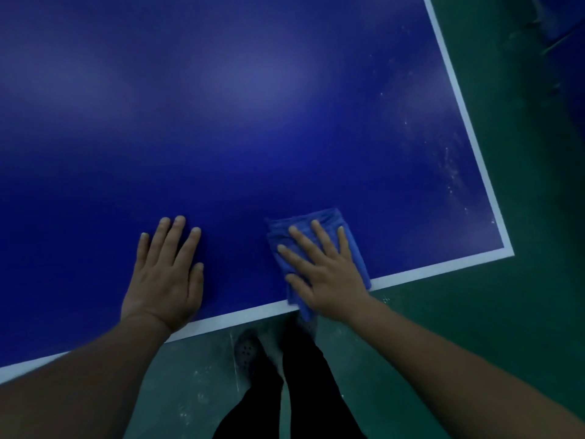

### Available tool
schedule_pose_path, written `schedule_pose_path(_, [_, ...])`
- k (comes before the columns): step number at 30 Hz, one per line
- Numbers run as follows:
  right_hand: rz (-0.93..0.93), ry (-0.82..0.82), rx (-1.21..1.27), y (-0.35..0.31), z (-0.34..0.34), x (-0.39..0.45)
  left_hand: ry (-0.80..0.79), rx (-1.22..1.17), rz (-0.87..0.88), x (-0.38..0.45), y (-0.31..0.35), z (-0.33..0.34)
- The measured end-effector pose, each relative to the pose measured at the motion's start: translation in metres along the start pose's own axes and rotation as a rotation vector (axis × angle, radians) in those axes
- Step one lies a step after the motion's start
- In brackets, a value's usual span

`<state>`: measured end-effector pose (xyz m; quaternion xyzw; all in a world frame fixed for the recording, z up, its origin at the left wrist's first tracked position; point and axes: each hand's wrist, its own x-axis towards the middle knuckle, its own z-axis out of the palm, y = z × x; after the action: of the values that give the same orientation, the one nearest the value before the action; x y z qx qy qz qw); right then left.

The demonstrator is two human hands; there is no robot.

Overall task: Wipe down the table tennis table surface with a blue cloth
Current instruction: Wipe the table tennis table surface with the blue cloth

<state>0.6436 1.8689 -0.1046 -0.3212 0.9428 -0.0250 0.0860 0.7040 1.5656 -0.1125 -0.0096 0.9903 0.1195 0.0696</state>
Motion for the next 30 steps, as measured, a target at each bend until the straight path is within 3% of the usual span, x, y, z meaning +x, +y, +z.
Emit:
schedule_pose_path(2, [0.063,0.001,0.010,0.047,-0.003,-0.012,0.004,0.005,0.000,0.000,0.000,0.000])
schedule_pose_path(6, [0.577,-0.040,0.063,0.137,-0.017,-0.005,0.012,0.008,-0.001,-0.001,-0.001,0.001])
schedule_pose_path(8, [0.818,0.004,0.137,0.147,-0.025,0.007,0.021,0.010,-0.008,-0.001,0.000,0.002])
schedule_pose_path(10, [0.924,0.027,0.180,0.130,-0.026,0.020,0.023,0.024,-0.016,0.001,0.002,0.002])
schedule_pose_path(12, [0.776,0.015,0.139,0.098,-0.022,0.024,0.015,0.060,-0.036,0.002,0.004,0.003])
schedule_pose_path(15, [0.358,-0.034,0.069,0.062,-0.017,0.016,0.054,0.060,-0.168,0.006,0.022,0.007])
schedule_pose_path(17, [0.219,-0.075,0.079,0.068,-0.016,0.014,0.086,0.004,-0.255,0.012,0.066,0.008])
schedule_pose_path(20, [0.068,-0.065,0.081,0.098,-0.020,0.013,0.149,-0.100,-0.223,0.025,0.164,0.017])
schedule_pose_path(22, [0.127,-0.055,0.087,0.143,-0.024,0.012,0.153,-0.142,-0.175,0.035,0.226,0.030])
schedule_pose_path(24, [0.321,-0.039,0.060,0.208,-0.028,0.003,0.119,-0.134,-0.144,0.045,0.268,0.045])
schedule_pose_path(27, [0.589,-0.050,0.040,0.298,-0.033,-0.028,0.076,-0.020,-0.125,0.053,0.287,0.061])
schedule_pose_path(30, [0.753,-0.015,0.105,0.315,-0.033,-0.041,0.070,0.021,-0.139,0.053,0.288,0.063])
